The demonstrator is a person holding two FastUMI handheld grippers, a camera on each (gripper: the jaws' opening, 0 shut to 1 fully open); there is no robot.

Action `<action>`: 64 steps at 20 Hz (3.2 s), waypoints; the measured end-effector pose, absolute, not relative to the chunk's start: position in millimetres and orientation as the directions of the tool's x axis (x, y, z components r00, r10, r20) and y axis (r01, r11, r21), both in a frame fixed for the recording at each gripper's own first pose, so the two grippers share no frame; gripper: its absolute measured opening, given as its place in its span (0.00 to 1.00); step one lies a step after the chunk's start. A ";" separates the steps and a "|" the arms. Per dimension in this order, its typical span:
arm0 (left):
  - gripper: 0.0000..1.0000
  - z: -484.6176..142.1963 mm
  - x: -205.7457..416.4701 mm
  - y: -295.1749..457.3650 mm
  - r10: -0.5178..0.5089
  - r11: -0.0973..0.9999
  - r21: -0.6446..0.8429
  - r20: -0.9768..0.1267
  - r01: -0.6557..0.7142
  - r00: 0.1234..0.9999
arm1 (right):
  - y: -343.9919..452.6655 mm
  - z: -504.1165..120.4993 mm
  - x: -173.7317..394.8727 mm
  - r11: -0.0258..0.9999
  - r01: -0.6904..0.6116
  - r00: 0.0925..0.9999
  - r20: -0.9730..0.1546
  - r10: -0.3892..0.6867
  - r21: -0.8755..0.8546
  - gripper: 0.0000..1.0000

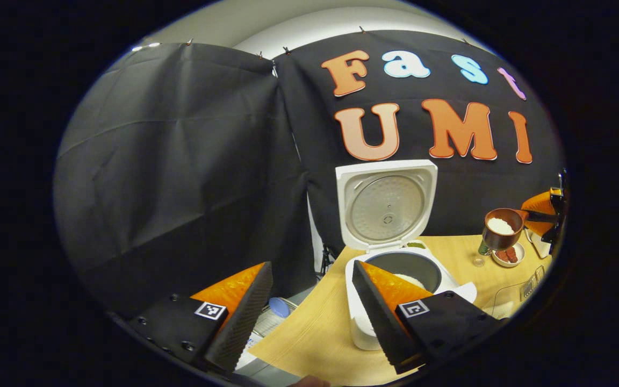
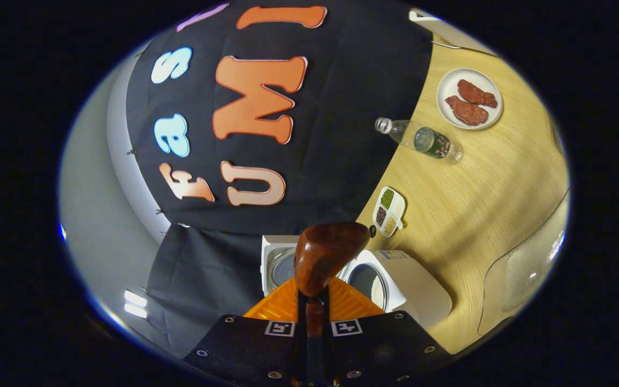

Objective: Close the left gripper, press the button to open the rice cooker; take a wooden spoon from the chopstick holder with the right hand, scoop a spoonful of rice and pour it into the rice cooker, then put the wooden spoon back into the chopstick holder.

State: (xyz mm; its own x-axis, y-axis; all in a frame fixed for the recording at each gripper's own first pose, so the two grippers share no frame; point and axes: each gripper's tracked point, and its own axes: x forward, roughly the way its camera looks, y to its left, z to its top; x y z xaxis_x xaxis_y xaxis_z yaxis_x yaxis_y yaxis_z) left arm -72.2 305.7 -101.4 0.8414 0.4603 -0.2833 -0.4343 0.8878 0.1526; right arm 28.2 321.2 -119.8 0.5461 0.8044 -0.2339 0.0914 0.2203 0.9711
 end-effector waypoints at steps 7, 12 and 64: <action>1.00 -119.5 -95.4 361.0 0.494 0.870 0.170 -0.326 -0.464 0.806 | 405.1 -103.1 35.7 0.477 -0.139 0.546 -0.335 0.768 0.868 0.11; 0.97 -135.4 -96.5 378.9 0.486 0.874 0.161 -0.355 -0.459 0.799 | 446.3 -94.1 38.5 0.646 -0.327 0.584 -0.390 0.712 0.690 0.11; 0.97 -121.3 -52.1 207.1 0.446 0.895 0.199 -0.386 -0.400 0.807 | 85.5 -145.0 64.7 0.930 -0.333 0.834 -0.413 0.367 0.154 0.11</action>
